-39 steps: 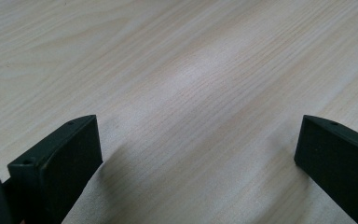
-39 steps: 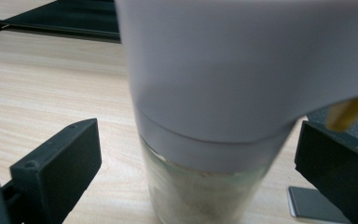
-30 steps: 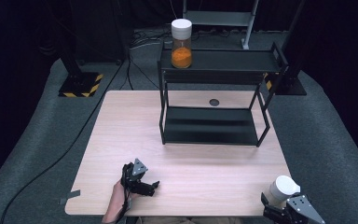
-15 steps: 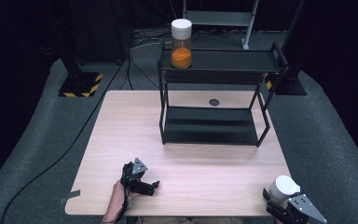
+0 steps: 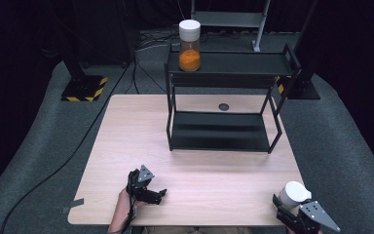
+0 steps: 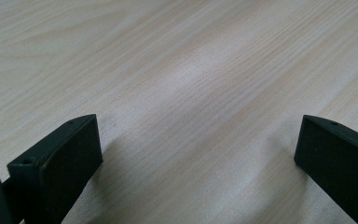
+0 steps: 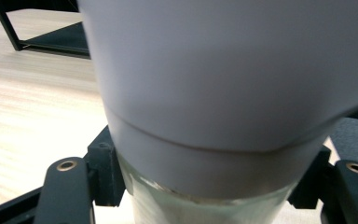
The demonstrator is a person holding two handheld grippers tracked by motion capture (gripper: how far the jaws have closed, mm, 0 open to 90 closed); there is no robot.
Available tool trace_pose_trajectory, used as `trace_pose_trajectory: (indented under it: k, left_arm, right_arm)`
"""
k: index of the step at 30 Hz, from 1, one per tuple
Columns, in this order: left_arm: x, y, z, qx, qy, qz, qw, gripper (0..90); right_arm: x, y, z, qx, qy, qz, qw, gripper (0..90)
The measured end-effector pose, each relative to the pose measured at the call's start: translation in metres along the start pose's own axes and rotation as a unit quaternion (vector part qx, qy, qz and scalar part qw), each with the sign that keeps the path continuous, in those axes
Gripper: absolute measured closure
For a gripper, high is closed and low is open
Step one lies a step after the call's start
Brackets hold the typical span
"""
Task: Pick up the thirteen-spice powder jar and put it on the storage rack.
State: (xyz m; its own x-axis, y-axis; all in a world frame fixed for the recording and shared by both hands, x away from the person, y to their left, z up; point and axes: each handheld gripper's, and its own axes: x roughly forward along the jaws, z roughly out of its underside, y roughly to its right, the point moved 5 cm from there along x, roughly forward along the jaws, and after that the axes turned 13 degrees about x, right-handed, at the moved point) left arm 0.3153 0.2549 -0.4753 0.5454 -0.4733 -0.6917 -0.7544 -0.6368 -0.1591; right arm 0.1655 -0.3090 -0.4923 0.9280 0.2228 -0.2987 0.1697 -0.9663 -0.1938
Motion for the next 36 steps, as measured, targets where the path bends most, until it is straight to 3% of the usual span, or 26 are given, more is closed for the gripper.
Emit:
trace_pose_trajectory:
  k: [19,36]
  left_arm:
    - [0.0,0.0,0.0,0.0,0.0,0.0,1.0,0.0]
    - [0.0,0.0,0.0,0.0,0.0,0.0,1.0,0.0]
  right_arm:
    - [0.024,-0.022,-0.046,-0.023,0.005,-0.025,0.9994,30.2]
    - [0.046,-0.03,-0.083,-0.021,0.018,-0.05,0.9983,30.2]
